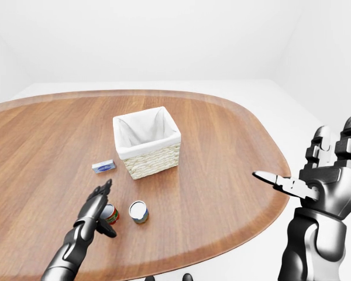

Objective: Pick up the tomato sauce, and put it in the basket.

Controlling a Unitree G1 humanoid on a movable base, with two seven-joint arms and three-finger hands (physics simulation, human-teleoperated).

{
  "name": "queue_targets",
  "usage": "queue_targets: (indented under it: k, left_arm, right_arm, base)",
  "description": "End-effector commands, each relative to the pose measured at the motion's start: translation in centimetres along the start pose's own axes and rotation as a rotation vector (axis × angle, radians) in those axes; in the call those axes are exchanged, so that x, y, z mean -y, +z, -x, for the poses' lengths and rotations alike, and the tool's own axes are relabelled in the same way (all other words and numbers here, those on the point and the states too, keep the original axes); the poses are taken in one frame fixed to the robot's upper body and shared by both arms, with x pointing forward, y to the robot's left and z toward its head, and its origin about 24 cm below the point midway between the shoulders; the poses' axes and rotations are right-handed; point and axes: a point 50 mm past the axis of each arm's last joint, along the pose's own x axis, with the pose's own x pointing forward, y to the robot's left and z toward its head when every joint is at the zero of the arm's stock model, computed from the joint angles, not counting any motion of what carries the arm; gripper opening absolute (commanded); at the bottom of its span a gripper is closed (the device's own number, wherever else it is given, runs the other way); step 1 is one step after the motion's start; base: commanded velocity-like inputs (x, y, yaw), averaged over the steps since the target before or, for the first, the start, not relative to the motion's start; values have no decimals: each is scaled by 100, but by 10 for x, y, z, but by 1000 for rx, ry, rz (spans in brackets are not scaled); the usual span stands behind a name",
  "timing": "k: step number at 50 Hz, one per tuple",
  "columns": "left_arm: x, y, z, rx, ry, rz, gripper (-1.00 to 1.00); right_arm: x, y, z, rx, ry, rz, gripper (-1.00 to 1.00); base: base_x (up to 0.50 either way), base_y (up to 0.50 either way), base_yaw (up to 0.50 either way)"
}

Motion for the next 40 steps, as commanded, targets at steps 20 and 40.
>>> queue_targets:
  k: [20,40]
  left_arm:
    - [6,-11,-8,-55,-8,-30,100]
    - [9,-11,-7,-53,-23,-27,-100]
  right_arm:
    - [1,-6,0,-26,1,2,100]
    - [-1,8,-2,37,0,0,100]
  base:
    - [0,0,0]
    - [0,0,0]
